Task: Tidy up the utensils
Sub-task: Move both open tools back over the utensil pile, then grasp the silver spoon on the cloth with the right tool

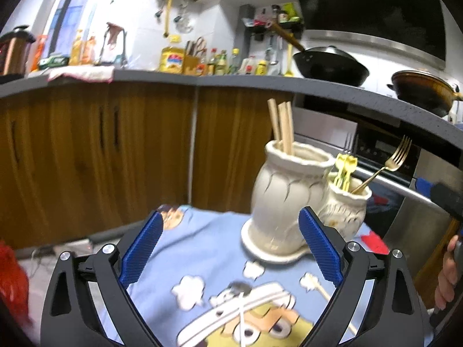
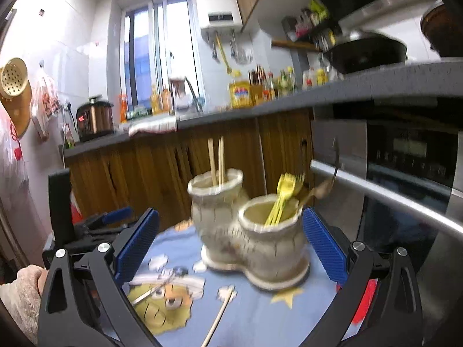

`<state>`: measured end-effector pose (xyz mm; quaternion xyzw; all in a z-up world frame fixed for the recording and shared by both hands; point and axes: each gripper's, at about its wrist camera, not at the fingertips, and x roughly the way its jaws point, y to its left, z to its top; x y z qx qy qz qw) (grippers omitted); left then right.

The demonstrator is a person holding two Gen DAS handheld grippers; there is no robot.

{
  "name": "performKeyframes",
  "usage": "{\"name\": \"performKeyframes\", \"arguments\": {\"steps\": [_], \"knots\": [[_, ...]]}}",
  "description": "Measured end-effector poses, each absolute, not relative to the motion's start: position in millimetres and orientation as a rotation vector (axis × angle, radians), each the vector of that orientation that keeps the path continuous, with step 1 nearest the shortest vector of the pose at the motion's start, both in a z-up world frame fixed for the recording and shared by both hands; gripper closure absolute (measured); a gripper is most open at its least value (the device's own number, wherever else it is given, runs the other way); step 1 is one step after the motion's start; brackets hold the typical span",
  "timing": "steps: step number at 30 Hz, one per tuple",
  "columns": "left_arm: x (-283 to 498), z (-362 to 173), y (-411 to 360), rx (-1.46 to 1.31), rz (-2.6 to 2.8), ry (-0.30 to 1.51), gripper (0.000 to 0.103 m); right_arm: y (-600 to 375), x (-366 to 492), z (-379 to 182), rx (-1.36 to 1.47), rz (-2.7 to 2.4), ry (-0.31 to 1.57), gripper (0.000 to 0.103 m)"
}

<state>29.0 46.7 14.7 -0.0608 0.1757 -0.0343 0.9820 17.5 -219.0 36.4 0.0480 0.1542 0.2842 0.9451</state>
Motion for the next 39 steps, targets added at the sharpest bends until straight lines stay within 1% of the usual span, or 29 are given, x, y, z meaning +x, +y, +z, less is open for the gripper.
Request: {"name": "performKeyframes", "arguments": {"steps": [6,11,14,17,19,20,21,25,28,29,32,33,38,39], "knots": [[19,7,64,-0.184,-0.057,0.378,0.008,-183,21,6,0.043,0.562,0.560,0.005],[20,2,75,-0.214,-0.086,0.382,0.007,-137,22,-15,-0.044,0.574,0.687,0.005],[24,-3,91,-0.269,-0.097,0.403,0.007,-109,27,-24,-0.089,0.593,0.753,0.009],[30,-12,113,-0.385,-0.124,0.436,0.007,-85,36,-34,-0.133,0.599,0.806,0.020],[33,-16,124,-0.436,-0.126,0.448,0.007,-69,46,-43,-0.145,0.589,0.854,0.038],[34,-17,128,-0.450,-0.128,0.450,0.007,-65,50,-47,-0.142,0.590,0.875,0.043],[34,-18,131,-0.463,-0.132,0.449,0.007,-60,54,-52,-0.138,0.591,0.896,0.051],[31,-18,134,-0.469,-0.136,0.439,0.007,-41,67,-63,-0.149,0.575,0.928,0.073],[31,-18,136,-0.485,-0.133,0.437,0.007,-28,66,-66,-0.210,0.554,0.901,0.080],[31,-19,137,-0.493,-0.130,0.439,0.007,-27,65,-66,-0.224,0.552,0.892,0.081],[30,-19,140,-0.516,-0.110,0.439,0.007,-27,66,-66,-0.229,0.553,0.883,0.084],[31,-18,140,-0.519,-0.098,0.443,0.007,-27,65,-66,-0.234,0.558,0.877,0.088],[26,-11,135,-0.547,-0.074,0.459,0.007,-35,66,-65,-0.209,0.572,0.870,0.096],[24,-8,131,-0.526,-0.061,0.461,0.007,-36,69,-63,-0.194,0.581,0.869,0.100]]}}
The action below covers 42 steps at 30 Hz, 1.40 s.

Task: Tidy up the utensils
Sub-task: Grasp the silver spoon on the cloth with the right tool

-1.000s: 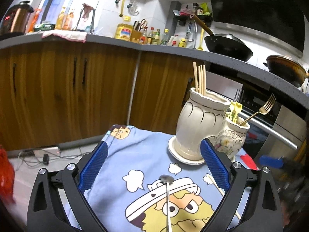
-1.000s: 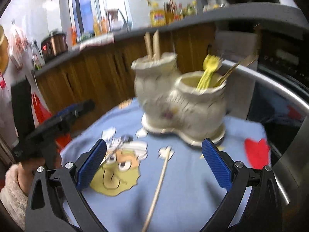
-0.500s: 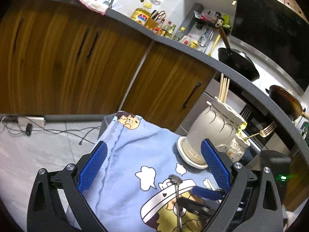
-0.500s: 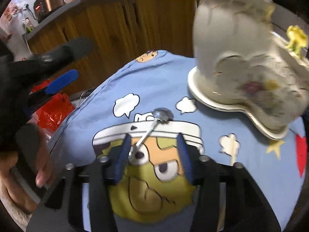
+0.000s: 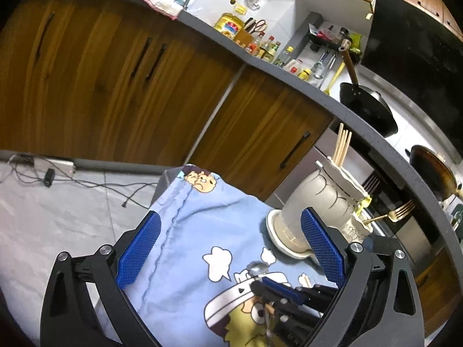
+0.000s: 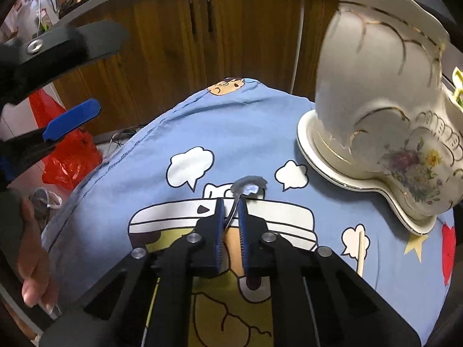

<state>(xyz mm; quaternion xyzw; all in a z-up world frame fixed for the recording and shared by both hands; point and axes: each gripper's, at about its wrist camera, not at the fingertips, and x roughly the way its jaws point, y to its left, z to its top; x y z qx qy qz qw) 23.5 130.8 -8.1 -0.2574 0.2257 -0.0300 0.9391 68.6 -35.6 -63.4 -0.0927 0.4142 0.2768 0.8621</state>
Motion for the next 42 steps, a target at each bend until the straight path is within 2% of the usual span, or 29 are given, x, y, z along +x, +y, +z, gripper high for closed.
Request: {"name": "performKeyframes", "arguments": {"steps": [12,23,42], "knots": [[-4,26,102,-0.386,-0.004,0.425,0.007,-91,49,-24,-0.005,0.631,0.800,0.101],[4,27,70,-0.302,-0.010,0.480,0.007,-178,22,13,0.124,0.636,0.737,0.101],[17,11,-23,-0.118,-0.154,0.595,0.007,-253,16,4,0.136,0.536,0.741,0.101]]}}
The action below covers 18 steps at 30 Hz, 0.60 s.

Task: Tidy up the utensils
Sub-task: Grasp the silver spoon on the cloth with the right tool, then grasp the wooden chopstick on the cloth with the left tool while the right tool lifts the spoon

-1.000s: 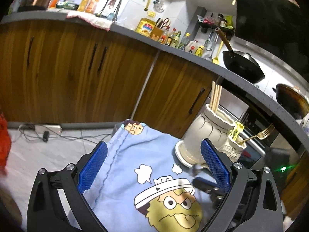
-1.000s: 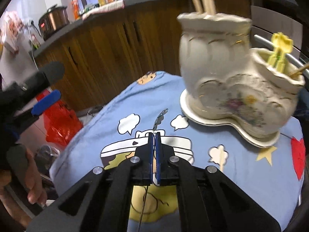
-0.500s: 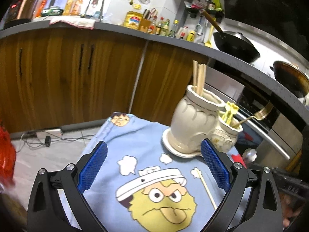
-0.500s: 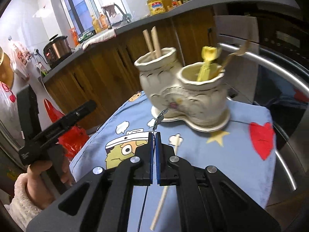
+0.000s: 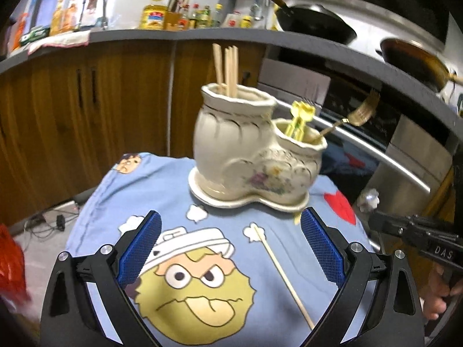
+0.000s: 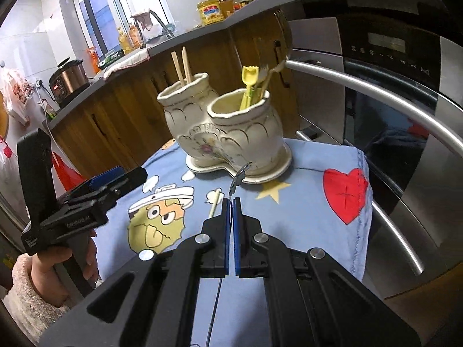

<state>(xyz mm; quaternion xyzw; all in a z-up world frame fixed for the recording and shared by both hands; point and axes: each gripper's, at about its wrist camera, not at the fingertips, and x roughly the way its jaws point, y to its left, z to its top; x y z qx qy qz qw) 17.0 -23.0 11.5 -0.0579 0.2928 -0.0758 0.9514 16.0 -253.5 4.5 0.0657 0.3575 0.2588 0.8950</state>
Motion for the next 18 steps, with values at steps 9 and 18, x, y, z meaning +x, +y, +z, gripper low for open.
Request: {"name": "performKeyframes", "arguments": {"steps": [9,18], "knots": [[25,0,-39,-0.154,-0.236,0.681,0.008,-261,15,0,0.120,0.506,0.740,0.101],[30,-26,-90,0.019,-0.248,0.805,0.032,-262,12,-4,0.093,0.499,0.735,0.101]]}}
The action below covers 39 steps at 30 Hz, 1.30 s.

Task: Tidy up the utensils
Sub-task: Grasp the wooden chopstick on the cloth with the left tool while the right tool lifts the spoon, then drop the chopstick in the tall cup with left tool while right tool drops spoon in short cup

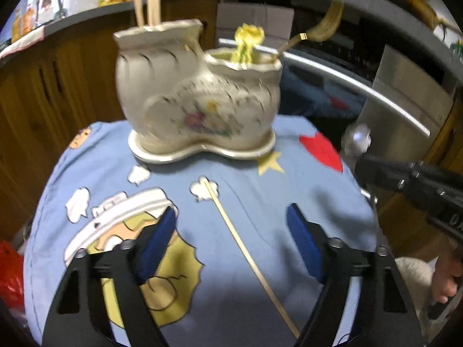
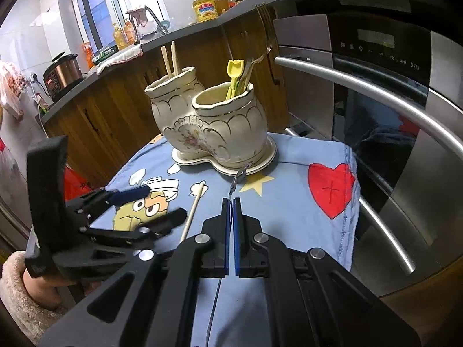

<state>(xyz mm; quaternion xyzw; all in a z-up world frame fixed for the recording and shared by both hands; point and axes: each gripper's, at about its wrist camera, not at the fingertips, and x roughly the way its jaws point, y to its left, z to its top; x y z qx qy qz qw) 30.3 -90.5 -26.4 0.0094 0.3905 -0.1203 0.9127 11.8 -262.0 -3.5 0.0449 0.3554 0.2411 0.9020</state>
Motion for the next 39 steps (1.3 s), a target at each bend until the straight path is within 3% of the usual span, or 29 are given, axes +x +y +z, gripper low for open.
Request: {"name": "performKeyframes", "arguments": {"steps": [6,11,13,14,29,39], "knots": [[37,-49,-102,0.100,-0.240,0.903,0.068,-266,10,-5,0.104,0.499,0.737,0.101],[40,-58,-107,0.162,-0.246,0.900,0.074,-265,9,-4,0.111,0.511,0.736,0.101],[43,-58,-106,0.174,-0.243,0.896,0.089,-264,7,-4,0.111,0.525,0.729,0.101],[44,-58,-104,0.179,-0.241,0.896,0.092,-263,7,-3,0.113,0.532,0.724,0.101],[22,-29,-74,0.063,-0.363,0.731,0.098,-253,0,12,0.113,0.549,0.601,0.101],[5,41,-40,-0.068,-0.437,0.431,0.098,-240,24,60,0.124,0.527,0.409,0.101]]}}
